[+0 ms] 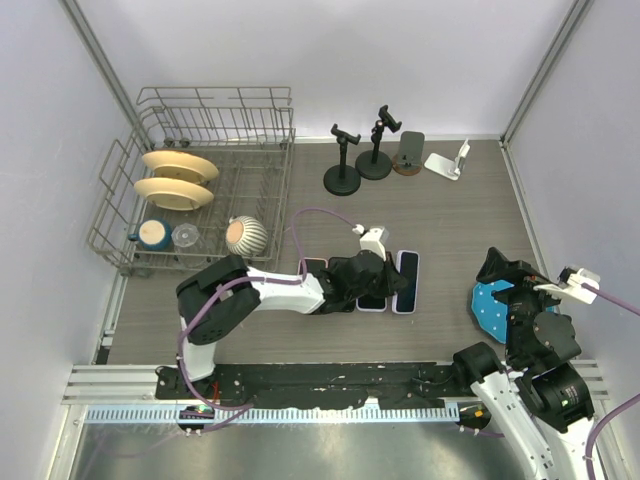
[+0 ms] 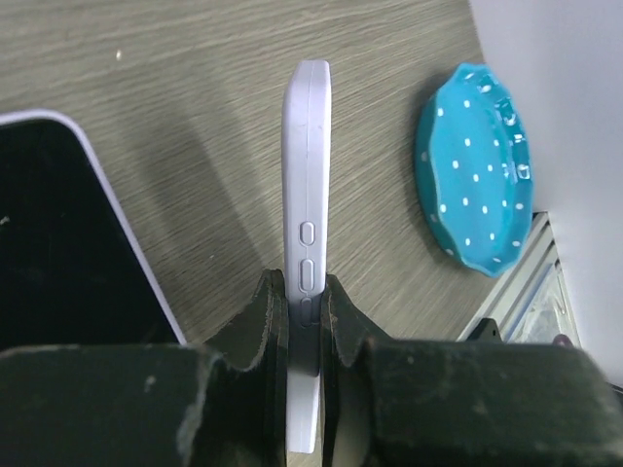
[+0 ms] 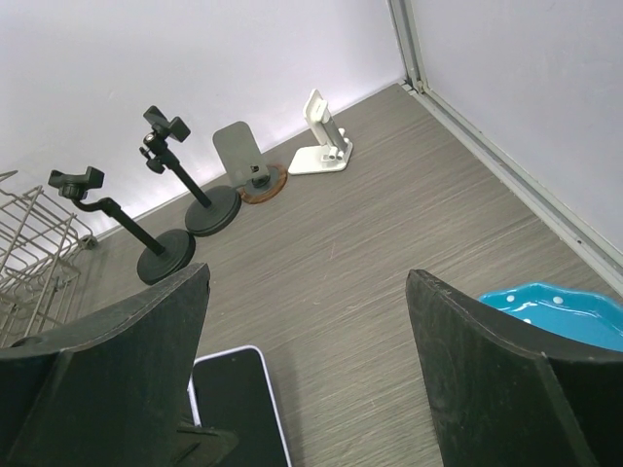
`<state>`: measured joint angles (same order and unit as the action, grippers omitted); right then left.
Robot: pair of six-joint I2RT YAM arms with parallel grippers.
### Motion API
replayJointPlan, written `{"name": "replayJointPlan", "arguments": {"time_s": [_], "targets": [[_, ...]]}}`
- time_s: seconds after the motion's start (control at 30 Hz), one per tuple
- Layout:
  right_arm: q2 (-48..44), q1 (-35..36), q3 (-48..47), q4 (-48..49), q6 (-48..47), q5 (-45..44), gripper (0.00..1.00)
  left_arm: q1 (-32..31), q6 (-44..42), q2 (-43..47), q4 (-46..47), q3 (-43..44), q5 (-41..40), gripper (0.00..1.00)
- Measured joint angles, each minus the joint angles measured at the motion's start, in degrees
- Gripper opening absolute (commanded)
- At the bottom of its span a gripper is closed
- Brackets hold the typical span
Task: Remove the phone from the phone stand
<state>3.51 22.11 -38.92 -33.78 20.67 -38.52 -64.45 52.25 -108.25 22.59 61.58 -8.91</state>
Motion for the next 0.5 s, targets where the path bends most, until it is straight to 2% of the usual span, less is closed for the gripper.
{"name": "replayJointPlan", "arguments": {"time_s": [0.37,0.47,0.5], "targets": [[0.02,0.00,0.09,0.00,-0.02,-0.13,0.87,1.09,6.43,-4.79,1.42,0.96,-1.55,0.12],[0.26,0.00,0.13,-0.02,-0.04,-0.11,0.87,1.36,7.45,-6.10,1.86,2.08,-1.53,0.18],[0.37,0.00,0.15,-0.02,-0.04,-0.04,0.87,1.42,7.67,-6.45,2.08,2.29,-1.53,0.23]]}}
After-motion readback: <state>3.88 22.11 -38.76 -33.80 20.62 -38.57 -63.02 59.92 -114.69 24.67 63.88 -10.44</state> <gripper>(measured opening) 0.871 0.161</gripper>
